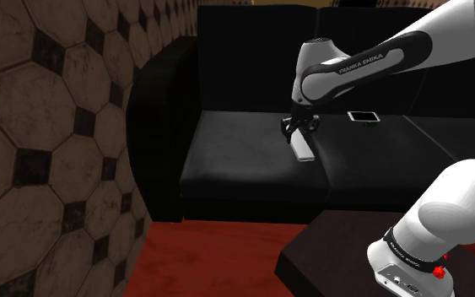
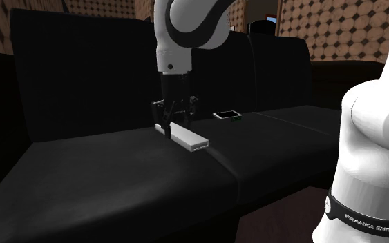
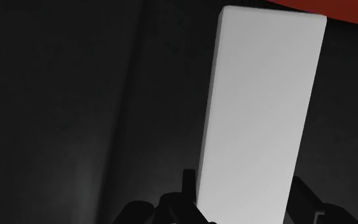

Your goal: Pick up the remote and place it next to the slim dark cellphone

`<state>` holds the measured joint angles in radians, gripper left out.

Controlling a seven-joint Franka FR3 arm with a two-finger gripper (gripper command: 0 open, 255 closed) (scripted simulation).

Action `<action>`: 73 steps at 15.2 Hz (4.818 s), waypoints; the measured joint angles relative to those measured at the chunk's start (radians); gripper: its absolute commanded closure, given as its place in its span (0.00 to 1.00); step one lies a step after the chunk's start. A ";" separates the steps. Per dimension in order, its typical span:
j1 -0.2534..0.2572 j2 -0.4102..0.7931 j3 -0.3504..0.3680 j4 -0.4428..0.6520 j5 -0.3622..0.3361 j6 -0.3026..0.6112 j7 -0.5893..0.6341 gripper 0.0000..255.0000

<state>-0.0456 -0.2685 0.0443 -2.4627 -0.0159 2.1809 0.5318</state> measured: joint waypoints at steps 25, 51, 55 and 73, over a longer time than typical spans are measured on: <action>-0.218 -0.077 -0.340 0.022 -0.131 -0.076 -0.472 1.00; -0.344 0.271 -0.625 0.240 -0.015 0.056 -0.958 1.00; -0.346 0.308 -0.625 0.219 0.011 0.107 -0.975 1.00; -0.339 0.251 -0.622 0.245 -0.026 0.035 -0.944 0.00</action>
<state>-0.3846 -0.0171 -0.5780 -2.2176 -0.0423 2.2163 -0.4119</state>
